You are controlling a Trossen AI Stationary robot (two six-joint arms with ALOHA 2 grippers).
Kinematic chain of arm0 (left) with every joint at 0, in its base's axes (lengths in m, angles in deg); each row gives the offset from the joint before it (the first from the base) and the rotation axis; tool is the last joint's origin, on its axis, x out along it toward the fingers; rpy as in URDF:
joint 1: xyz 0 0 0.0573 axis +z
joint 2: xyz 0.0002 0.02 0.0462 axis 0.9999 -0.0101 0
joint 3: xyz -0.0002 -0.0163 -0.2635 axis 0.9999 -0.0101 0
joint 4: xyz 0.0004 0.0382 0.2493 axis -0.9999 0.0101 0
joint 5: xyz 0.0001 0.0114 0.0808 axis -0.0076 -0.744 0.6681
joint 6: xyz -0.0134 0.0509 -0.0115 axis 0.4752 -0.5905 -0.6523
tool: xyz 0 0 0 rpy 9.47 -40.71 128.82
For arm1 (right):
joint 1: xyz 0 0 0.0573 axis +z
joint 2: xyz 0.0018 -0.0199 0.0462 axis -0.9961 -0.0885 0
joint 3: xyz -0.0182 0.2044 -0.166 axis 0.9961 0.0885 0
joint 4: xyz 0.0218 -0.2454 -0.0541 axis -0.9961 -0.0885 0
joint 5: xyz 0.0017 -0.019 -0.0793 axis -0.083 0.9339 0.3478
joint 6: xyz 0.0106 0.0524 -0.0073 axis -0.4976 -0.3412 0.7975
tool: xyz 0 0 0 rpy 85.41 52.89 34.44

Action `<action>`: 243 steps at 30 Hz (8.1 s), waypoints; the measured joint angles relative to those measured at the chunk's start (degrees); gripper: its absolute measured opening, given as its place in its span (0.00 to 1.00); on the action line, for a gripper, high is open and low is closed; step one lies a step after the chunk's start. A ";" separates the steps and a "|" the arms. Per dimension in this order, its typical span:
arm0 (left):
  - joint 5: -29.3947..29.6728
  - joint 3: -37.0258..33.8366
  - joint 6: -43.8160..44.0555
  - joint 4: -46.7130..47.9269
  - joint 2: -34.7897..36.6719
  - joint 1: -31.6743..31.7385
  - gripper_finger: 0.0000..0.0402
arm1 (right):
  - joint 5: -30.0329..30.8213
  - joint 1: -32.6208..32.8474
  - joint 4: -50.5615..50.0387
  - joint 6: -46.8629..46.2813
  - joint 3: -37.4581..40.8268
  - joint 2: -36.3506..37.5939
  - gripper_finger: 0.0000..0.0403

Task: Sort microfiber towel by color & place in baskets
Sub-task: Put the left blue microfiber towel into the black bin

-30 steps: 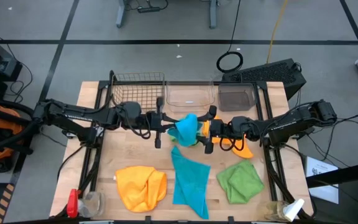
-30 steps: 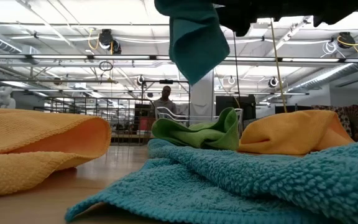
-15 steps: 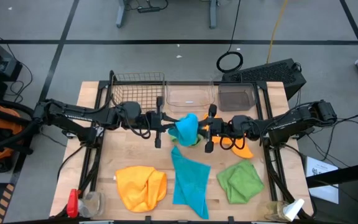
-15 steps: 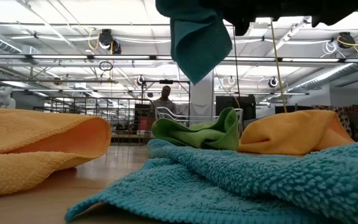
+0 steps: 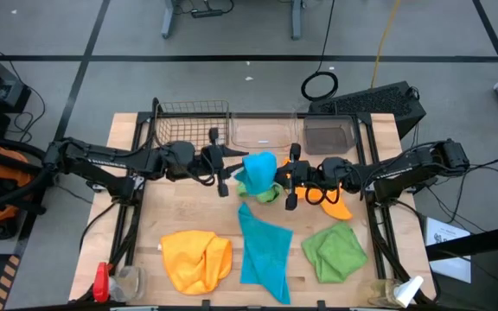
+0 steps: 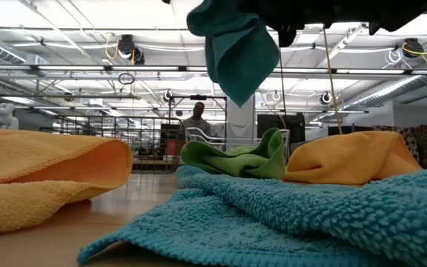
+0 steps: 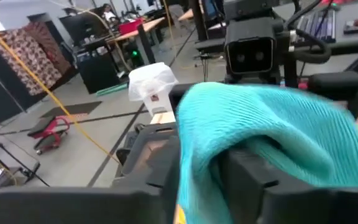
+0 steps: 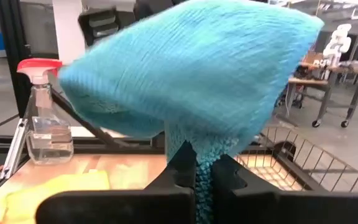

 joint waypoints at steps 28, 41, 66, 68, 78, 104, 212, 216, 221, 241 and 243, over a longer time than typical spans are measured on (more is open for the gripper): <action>6.09 -5.48 18.93 10.88 1.89 -5.25 0.59 | 18.81 -3.65 -25.11 6.17 0.00 28.70 0.00; 6.04 -8.60 18.92 9.66 1.92 -6.41 0.59 | 26.09 -4.35 -24.99 14.19 0.00 33.73 0.00; 5.85 -12.02 21.62 9.14 1.89 -8.13 0.59 | 31.71 -26.70 -56.85 1.97 -10.97 20.58 0.00; 5.86 -12.02 21.61 9.16 1.89 -8.11 0.59 | 31.74 -27.70 -58.01 1.13 -10.97 20.22 0.00; 3.55 -12.02 21.55 8.60 1.13 -8.85 0.59 | 31.90 -30.42 -69.48 -6.83 -10.97 19.95 0.02; -0.50 -12.00 19.98 -1.24 -6.03 -10.08 0.59 | 33.12 -37.36 -75.68 -5.21 -9.07 16.68 0.01; -0.50 -12.00 18.92 0.68 -5.95 -10.84 0.59 | 12.19 -41.11 -85.98 -14.47 -9.99 7.01 0.35; -0.50 -11.98 18.92 0.66 -5.95 -10.84 0.59 | 11.52 -41.13 -87.13 -15.78 -9.99 7.24 0.24; -0.50 -11.98 18.92 0.67 -5.95 -11.16 0.59 | 11.39 -41.21 -86.85 -16.96 -9.99 5.70 0.06; -0.50 -11.98 18.44 0.64 -5.95 -12.33 0.59 | 5.50 -41.20 -71.68 -17.12 -9.99 -11.07 0.00; -0.50 -11.98 18.44 0.64 -5.95 -12.33 0.59 | 4.65 -41.09 -70.77 -16.82 -9.99 -11.09 0.00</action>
